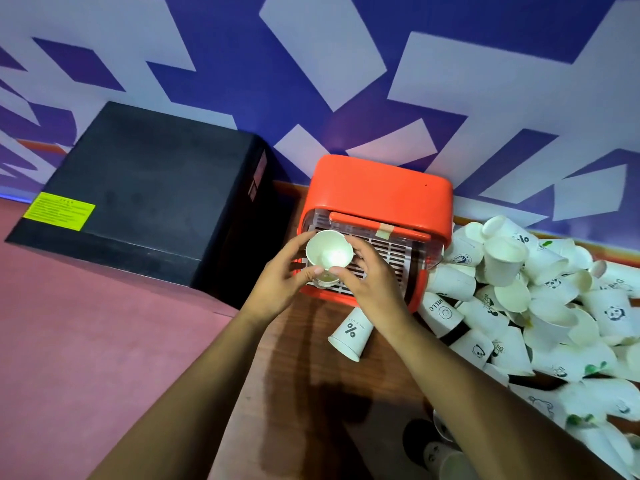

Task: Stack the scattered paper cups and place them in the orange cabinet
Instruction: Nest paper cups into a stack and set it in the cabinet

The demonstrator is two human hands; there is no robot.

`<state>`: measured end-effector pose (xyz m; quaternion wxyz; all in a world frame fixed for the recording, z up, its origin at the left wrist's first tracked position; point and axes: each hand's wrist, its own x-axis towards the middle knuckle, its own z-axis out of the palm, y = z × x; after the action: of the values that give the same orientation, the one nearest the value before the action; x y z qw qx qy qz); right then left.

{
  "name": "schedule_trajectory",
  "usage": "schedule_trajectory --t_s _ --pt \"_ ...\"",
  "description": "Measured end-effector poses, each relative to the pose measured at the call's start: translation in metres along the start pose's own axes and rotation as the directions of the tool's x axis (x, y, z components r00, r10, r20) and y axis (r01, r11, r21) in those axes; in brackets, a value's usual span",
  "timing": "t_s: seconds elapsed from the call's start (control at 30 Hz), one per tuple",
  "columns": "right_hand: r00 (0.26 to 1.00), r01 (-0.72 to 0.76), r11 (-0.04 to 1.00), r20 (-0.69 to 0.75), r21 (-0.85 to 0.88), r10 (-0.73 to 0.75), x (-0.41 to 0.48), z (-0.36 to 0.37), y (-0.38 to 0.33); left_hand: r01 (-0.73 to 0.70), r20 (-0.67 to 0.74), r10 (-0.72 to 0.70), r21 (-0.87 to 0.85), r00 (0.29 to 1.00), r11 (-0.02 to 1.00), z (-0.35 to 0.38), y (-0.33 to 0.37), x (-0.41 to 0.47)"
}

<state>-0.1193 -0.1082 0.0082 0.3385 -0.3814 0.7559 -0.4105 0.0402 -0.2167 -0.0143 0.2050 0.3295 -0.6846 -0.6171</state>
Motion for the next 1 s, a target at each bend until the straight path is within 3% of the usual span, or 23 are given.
schedule_trajectory --t_s 0.1,0.3,0.4,0.53,0.63,0.7,0.77,0.83,0.93,1.0 --pt "0.999 -0.034 0.999 0.037 -0.021 0.035 -0.001 0.001 0.007 0.017 0.022 -0.019 0.076 1.0 0.997 0.001 -0.01 -0.001" --pt "0.983 -0.102 0.972 0.126 -0.211 0.131 -0.002 0.008 0.022 0.013 -0.023 -0.003 0.461 1.0 0.887 0.016 -0.025 0.0" --pt "0.984 -0.116 0.969 0.108 -0.22 0.142 0.001 0.009 0.023 -0.017 -0.045 0.044 0.471 0.998 0.882 0.022 -0.025 -0.002" --pt "0.996 -0.091 0.973 -0.028 -0.213 0.087 -0.017 -0.01 0.026 0.079 -0.154 -0.015 0.416 0.988 0.906 0.026 -0.024 -0.026" --pt "0.99 -0.096 0.958 -0.126 -0.27 0.063 -0.056 -0.023 0.048 0.12 -0.073 -0.098 0.425 0.992 0.897 0.044 -0.036 -0.052" --pt "0.984 -0.158 0.938 -0.127 -0.307 0.124 -0.076 -0.022 0.068 0.202 -0.005 -0.216 0.378 0.976 0.903 0.059 -0.048 -0.062" --pt "0.947 -0.32 0.919 -0.054 -0.228 0.317 -0.084 -0.016 0.079 0.33 0.043 -0.357 0.293 0.933 0.897 0.07 -0.056 -0.065" --pt "0.861 -0.505 0.863 0.067 0.004 0.504 -0.083 -0.009 0.081 0.374 0.105 -0.412 0.26 0.905 0.89 0.081 -0.059 -0.064" --pt "0.793 -0.599 0.7 0.164 0.389 0.587 -0.084 -0.005 0.076 0.402 0.153 -0.42 0.139 0.894 0.905 0.091 -0.047 -0.069" --pt "0.749 -0.629 0.6 0.179 0.495 0.637 -0.086 -0.016 0.076 0.382 0.196 -0.388 0.07 0.9 0.921 0.093 -0.04 -0.074"
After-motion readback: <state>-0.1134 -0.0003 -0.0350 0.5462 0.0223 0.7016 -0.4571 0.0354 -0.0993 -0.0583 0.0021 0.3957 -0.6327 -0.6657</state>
